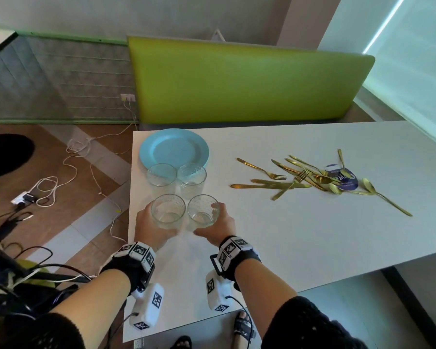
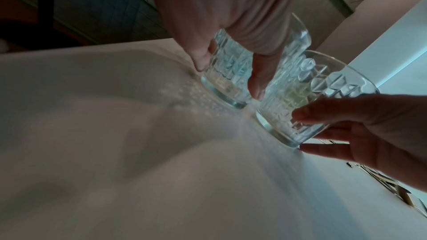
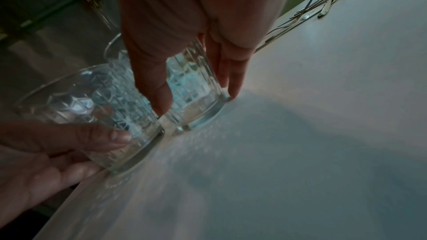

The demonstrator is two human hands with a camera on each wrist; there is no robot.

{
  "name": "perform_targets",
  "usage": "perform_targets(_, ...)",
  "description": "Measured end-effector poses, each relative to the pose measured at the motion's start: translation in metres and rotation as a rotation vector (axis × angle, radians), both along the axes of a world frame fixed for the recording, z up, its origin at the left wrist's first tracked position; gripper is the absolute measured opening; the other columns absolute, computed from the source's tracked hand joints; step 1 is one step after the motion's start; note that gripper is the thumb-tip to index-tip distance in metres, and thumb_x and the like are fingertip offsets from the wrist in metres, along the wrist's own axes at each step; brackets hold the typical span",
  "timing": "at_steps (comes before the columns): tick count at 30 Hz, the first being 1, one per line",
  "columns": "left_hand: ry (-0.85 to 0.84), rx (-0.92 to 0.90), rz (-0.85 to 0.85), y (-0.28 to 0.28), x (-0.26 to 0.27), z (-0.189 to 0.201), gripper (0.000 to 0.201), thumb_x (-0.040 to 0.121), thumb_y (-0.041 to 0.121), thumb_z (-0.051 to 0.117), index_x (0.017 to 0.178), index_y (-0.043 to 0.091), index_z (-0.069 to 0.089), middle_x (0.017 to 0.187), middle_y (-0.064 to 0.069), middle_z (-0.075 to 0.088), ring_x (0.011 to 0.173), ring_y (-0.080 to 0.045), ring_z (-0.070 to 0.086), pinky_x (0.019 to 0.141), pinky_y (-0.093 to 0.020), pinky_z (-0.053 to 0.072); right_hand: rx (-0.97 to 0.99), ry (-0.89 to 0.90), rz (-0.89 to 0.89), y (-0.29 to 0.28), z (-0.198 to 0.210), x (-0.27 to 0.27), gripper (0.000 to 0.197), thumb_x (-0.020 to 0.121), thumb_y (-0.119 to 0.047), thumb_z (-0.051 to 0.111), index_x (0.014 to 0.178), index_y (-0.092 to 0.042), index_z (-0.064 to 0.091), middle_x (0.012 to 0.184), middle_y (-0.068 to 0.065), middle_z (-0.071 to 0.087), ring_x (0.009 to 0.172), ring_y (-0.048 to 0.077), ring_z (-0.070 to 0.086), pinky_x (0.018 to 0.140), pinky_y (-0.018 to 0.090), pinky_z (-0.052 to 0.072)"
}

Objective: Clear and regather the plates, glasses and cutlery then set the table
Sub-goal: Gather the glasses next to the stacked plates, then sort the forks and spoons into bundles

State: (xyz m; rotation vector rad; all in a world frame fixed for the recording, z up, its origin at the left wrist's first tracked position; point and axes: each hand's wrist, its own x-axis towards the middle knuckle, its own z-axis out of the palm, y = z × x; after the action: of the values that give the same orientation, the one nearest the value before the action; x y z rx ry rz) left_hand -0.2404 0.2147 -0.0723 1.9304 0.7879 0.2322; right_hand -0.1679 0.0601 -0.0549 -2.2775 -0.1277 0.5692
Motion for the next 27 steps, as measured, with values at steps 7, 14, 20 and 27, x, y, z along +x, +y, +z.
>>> perform_targets(7,0.075,-0.009,0.02,0.004,0.004,-0.002,0.107,0.033,0.045,0.079,0.131,0.018,0.046,0.126,-0.01,0.058,0.116,-0.029,0.056,0.098,-0.04,0.048,0.024,0.008,0.003,0.008,-0.003,0.003,0.08,0.066,-0.022,0.083,0.132,-0.018,0.037,0.127,0.009,0.056,0.117,0.026,0.053,0.095,0.029,0.045)
perform_targets(14,0.058,-0.031,0.072,0.008,0.009,0.001,0.098,0.053,0.024,0.087,0.136,0.008,0.039,0.135,-0.013,0.052,0.124,-0.028,0.05,0.101,-0.034,0.039,0.046,0.037,-0.005,0.013,-0.004,0.009,0.075,0.076,-0.013,0.076,0.138,-0.018,0.034,0.126,0.013,0.057,0.116,0.025,0.055,0.091,0.025,0.044)
perform_targets(20,0.08,-0.093,0.02,0.013,0.007,0.001,0.131,0.05,0.016,0.092,0.15,0.008,0.007,0.153,-0.014,0.026,0.141,-0.025,0.029,0.115,-0.034,0.024,0.018,0.035,0.007,0.013,-0.006,0.015,0.07,0.081,-0.01,0.071,0.14,-0.016,0.034,0.13,0.011,0.057,0.12,0.023,0.054,0.097,0.026,0.043)
perform_targets(27,-0.146,-0.039,0.134,0.012,0.007,0.018,0.14,0.039,0.026,0.095,0.148,0.003,0.01,0.151,-0.016,0.024,0.142,-0.023,0.022,0.113,-0.02,0.012,-0.045,0.111,0.001,-0.002,-0.007,0.03,0.082,0.081,0.0,0.067,0.147,-0.016,0.021,0.147,0.006,0.042,0.132,0.02,0.045,0.108,0.03,0.04)
